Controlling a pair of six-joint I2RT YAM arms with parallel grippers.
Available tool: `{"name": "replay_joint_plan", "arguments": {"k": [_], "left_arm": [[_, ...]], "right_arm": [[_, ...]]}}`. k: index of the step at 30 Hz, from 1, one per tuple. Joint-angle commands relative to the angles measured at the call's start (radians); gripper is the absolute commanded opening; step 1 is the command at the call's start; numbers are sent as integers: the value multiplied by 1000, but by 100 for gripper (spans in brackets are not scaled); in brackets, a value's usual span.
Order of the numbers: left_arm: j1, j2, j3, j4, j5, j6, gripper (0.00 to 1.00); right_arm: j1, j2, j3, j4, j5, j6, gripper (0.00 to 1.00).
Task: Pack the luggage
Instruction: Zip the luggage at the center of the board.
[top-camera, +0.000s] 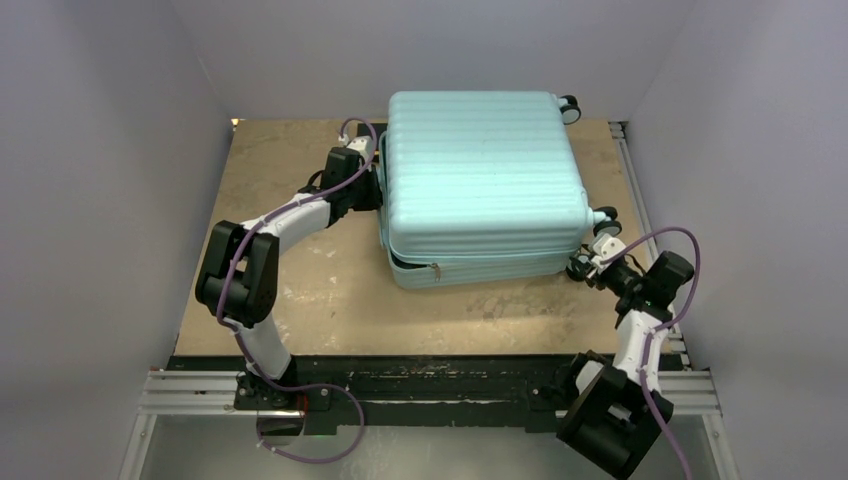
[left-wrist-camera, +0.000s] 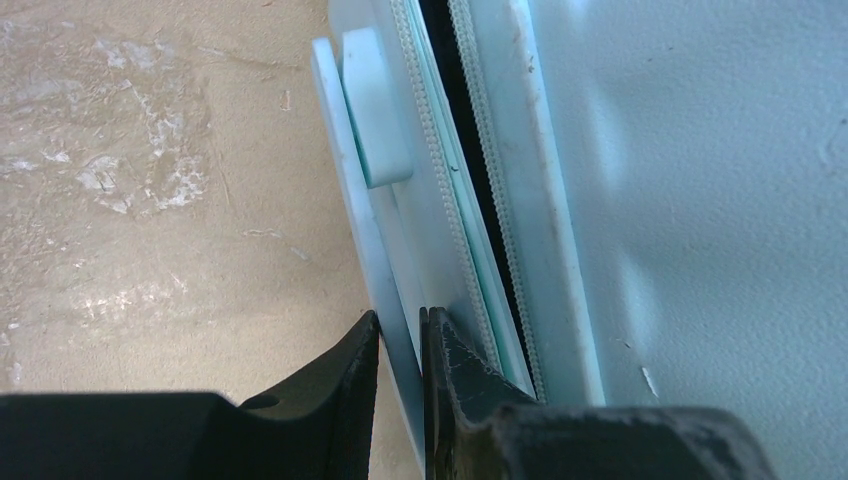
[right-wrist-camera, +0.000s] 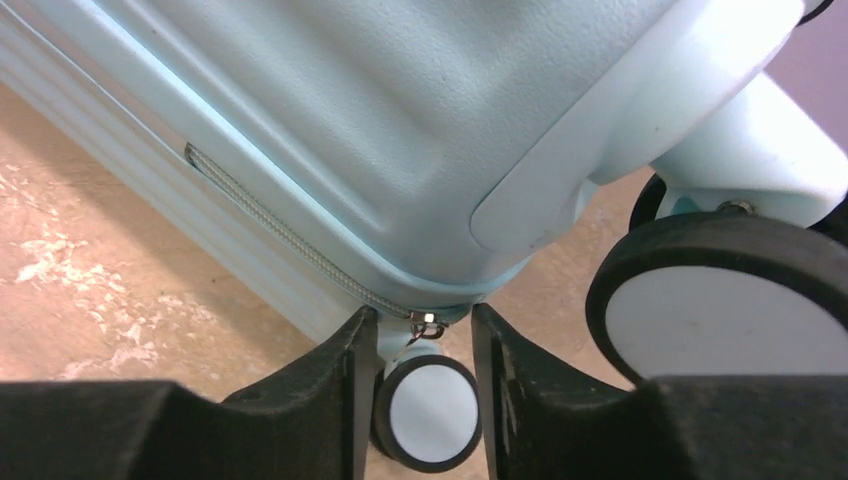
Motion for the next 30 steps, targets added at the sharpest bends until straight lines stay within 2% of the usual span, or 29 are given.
{"name": "replay_joint_plan", "arguments": {"k": [1,4,5,7,10,12,15,20,23,27,30], "left_arm": [[10,-1,-16,-23,-53,42,0],[10,-1,-16,-23,-52,43,0],[10,-2,-16,-24,-51,43,0],[10,-4,-17,-25,-53,46,0],[10,-4,-17,-28,-52,50,0],[10,-3,-16,-28,-49,51,0],[10,5,-12,-28,-38,49,0],[10,11,-15,-29,-36,51,0],[9,15,-20,-28,-38,47,0],[8,19,-10,-43,-52,48,0],[8,16,-5,-61,-77,60,0]], "right_arm": [[27,47,59,98,38,6,35],[27,67,73,62,37,-29,22],[27,68,71,61,37,-36,20],[27,66,65,64,44,-44,22],[27,70,64,39,48,-81,32],[27,71,63,32,50,-96,33],[27,84,72,-6,43,-137,25],[27,126,111,-135,24,-258,21],[27,144,125,-173,12,-285,0],[26,145,121,-158,14,-269,0],[26,132,95,-66,42,-182,0]]}}
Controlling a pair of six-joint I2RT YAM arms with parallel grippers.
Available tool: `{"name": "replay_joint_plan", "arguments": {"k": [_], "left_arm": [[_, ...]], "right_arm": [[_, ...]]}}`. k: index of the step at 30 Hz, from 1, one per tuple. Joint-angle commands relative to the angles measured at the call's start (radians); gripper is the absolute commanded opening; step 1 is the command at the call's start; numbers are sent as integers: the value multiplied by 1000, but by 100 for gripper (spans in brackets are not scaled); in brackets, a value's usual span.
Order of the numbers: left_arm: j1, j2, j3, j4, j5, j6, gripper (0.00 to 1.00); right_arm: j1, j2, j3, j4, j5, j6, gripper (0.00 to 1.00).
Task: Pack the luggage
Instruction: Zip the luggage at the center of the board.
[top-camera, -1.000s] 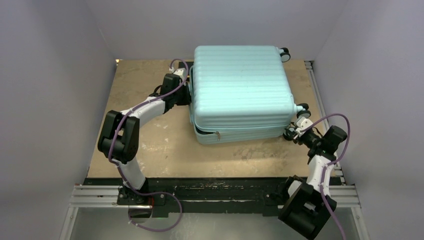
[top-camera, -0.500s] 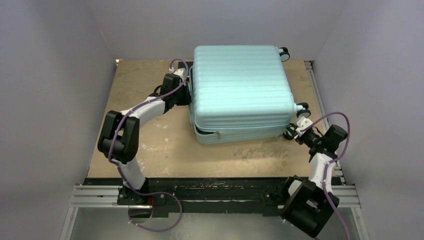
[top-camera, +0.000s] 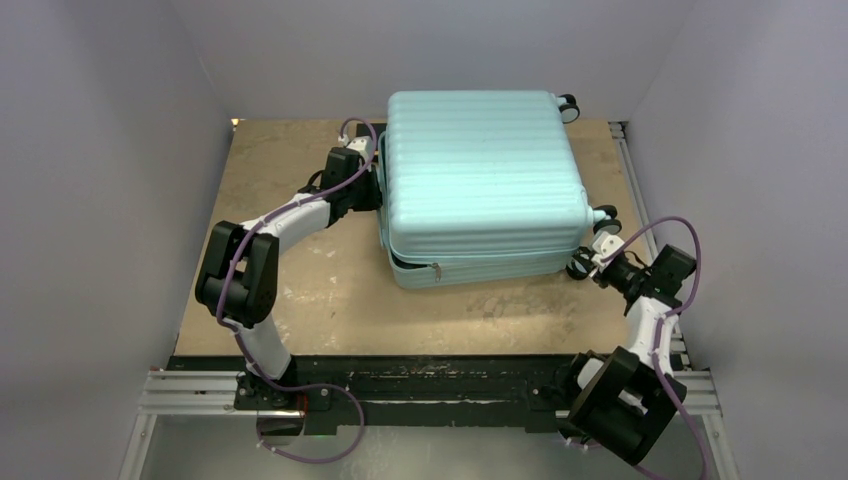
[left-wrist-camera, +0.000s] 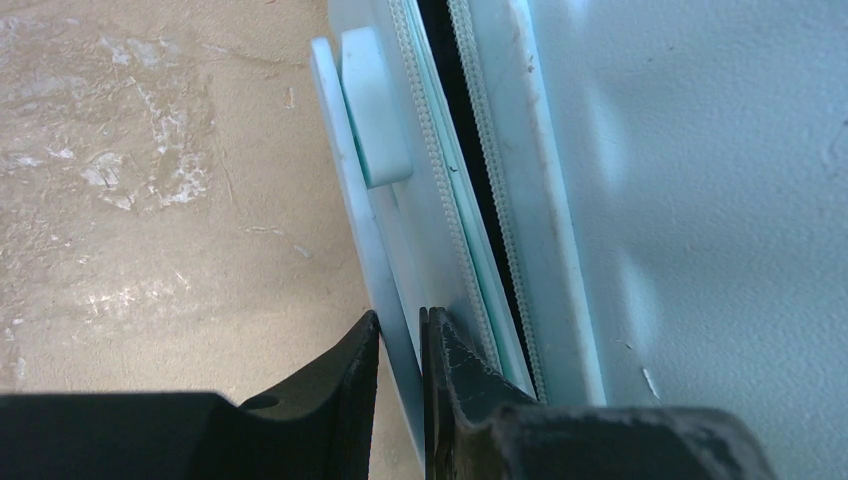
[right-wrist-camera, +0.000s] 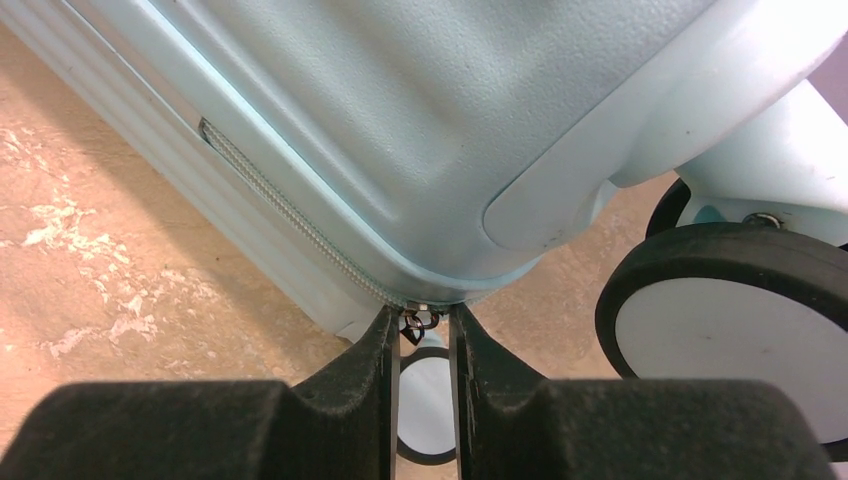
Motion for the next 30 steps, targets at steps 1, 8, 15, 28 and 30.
{"name": "replay_joint_plan", "arguments": {"k": [1,8,15,28,30], "left_arm": [[9,18,-3,-59,-73,67,0],[8,16,11,-81,-108,106,0],[9,4,15,-90,-125,172,0],[8,-41,-29,-74,-114,326,0],[8,-43,-31,-74,-93,331,0]], "right_arm": [[26,10,-13,181,77,61,0],[24,-32,-43,330,137,184,0],[-24,23,25,157,119,24,0],[-141,298,255,-291,50,-473,0],[-141,272,240,-342,36,-539,0]]}}
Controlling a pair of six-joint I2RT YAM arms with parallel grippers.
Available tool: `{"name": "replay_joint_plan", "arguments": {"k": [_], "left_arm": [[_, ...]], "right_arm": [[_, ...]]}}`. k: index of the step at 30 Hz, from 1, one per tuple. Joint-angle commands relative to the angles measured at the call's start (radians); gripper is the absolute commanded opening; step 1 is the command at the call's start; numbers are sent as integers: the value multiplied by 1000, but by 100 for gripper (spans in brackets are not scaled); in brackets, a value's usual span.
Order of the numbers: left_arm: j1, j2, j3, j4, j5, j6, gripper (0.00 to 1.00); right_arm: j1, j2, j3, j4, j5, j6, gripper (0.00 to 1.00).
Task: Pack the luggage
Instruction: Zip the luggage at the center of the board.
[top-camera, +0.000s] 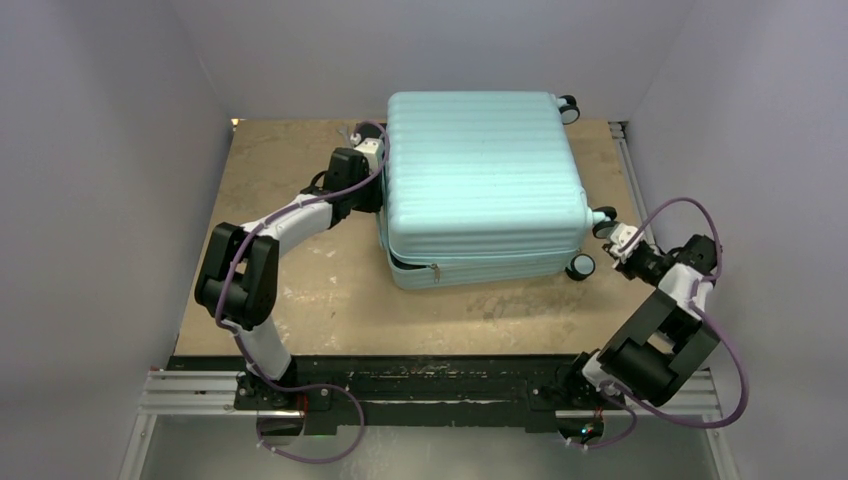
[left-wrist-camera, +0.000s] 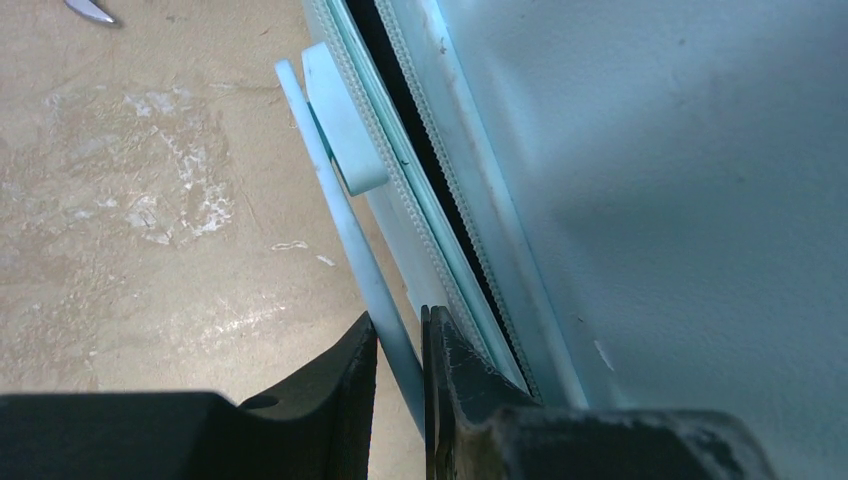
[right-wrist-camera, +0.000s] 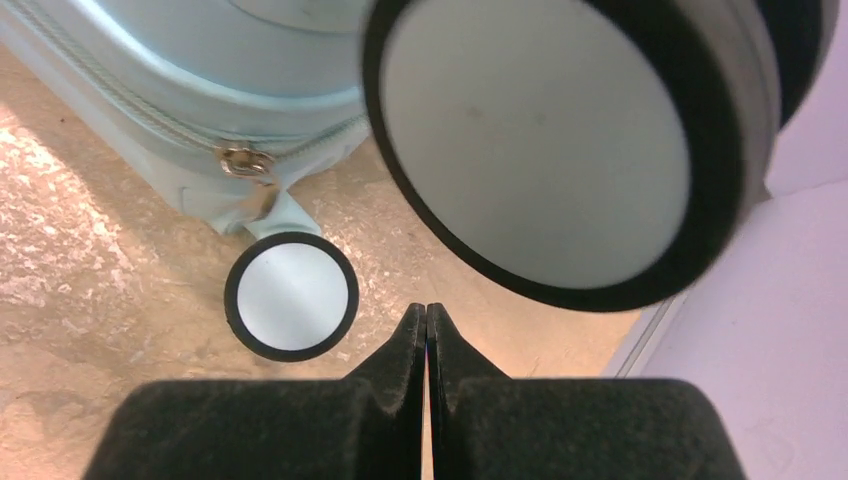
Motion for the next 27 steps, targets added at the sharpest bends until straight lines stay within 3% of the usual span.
{"name": "replay_joint_plan", "arguments": {"k": [1,3,7,13,27], "left_arm": [[28,-31,-33,-61,-59,130,0],[28,-34,-33,-61,-33,133,0],[28,-49,-45,-36,-5,139,0],[28,-79,-67,-11,50,169,0],[28,-118,-108,18,86,191,0]], "right_arm": [[1,-68,-17,-136,-21,-237,0],[1,-72,-27,-256,-17,-341,0],[2,-28,-40,-442,-22,-568,28],[4,73,-31,-583,-87,-782,53],[8,209,115,-618,-206,-724,60]]}}
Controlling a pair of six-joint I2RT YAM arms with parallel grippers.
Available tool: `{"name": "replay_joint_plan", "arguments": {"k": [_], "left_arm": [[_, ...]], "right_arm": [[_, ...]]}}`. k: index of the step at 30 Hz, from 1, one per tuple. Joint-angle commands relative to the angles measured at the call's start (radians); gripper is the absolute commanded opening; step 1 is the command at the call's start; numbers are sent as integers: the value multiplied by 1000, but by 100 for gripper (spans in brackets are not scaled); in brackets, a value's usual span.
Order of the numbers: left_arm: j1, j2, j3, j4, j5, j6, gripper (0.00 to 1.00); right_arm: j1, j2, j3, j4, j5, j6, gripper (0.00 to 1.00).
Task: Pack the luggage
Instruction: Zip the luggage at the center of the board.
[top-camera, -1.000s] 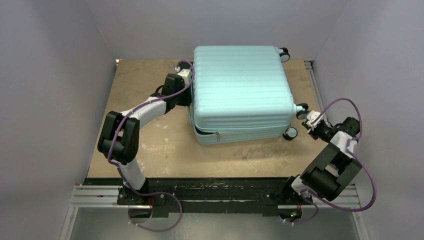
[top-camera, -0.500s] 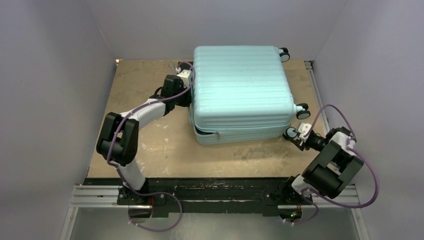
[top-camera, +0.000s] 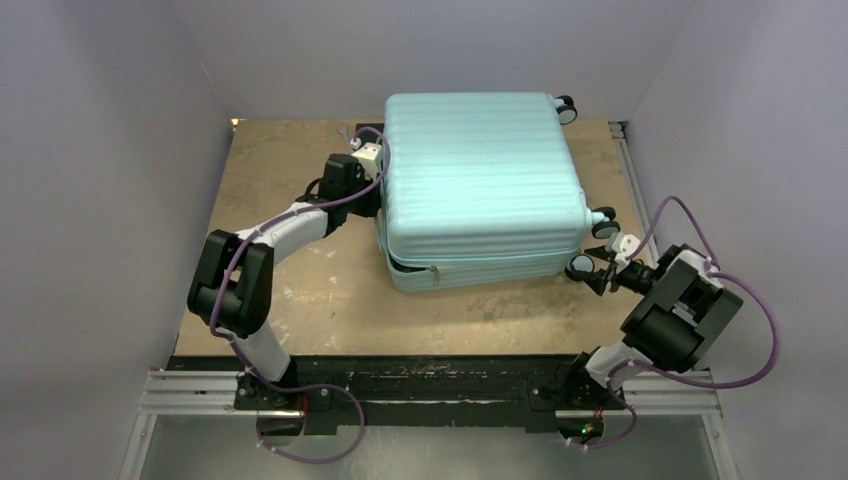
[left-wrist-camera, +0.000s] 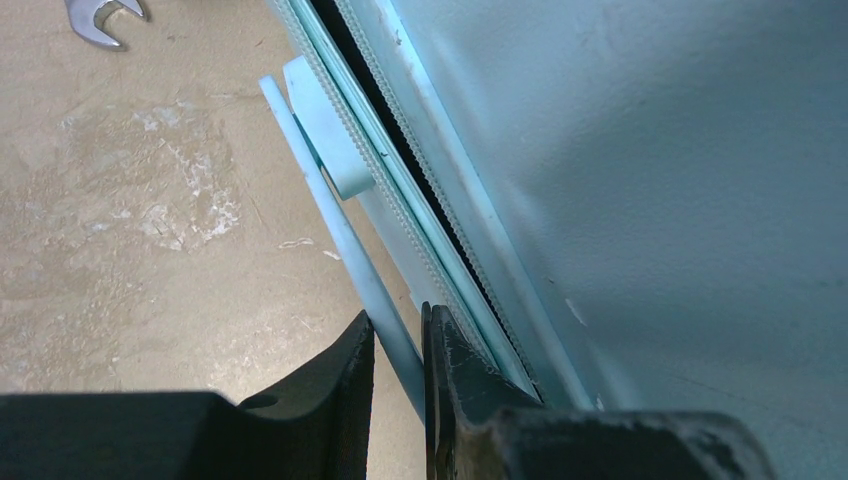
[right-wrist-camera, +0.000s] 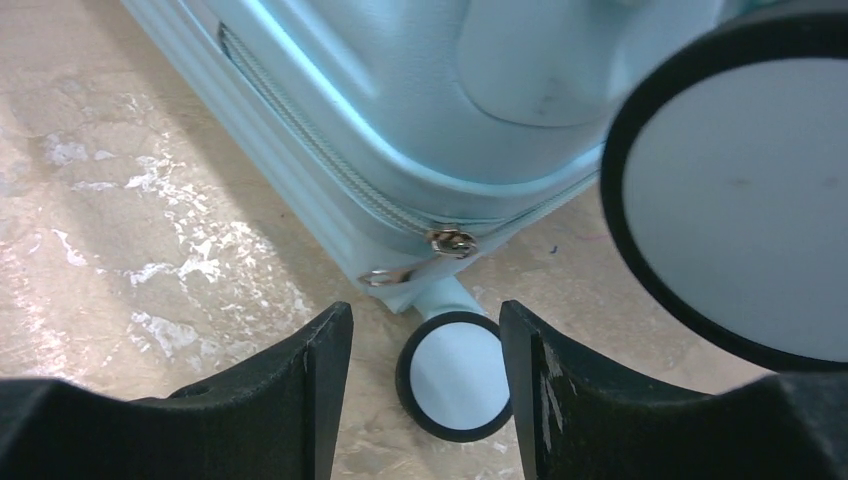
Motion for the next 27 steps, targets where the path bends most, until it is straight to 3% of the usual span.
{"name": "replay_joint_plan", "arguments": {"k": [1,13,18,24,27], "left_arm": [[24,-62,-23,-55,36,105,0],[25,-55,-28,-50,37,108,0],[24,-56,-31,-49,39,108,0],[25,-54,-34,-46,37,108,0],[25,-50,-34,-47,37,108,0]], "right_arm": [[2,33,58,-34,-63,-238,59],[78,74,86,-34,-82,-231,54],[85,114,124,-36,-111,-195,45],[96,109,123,-37,-92,-194,12],[96,103,117,-43,-96,-200,0]]}}
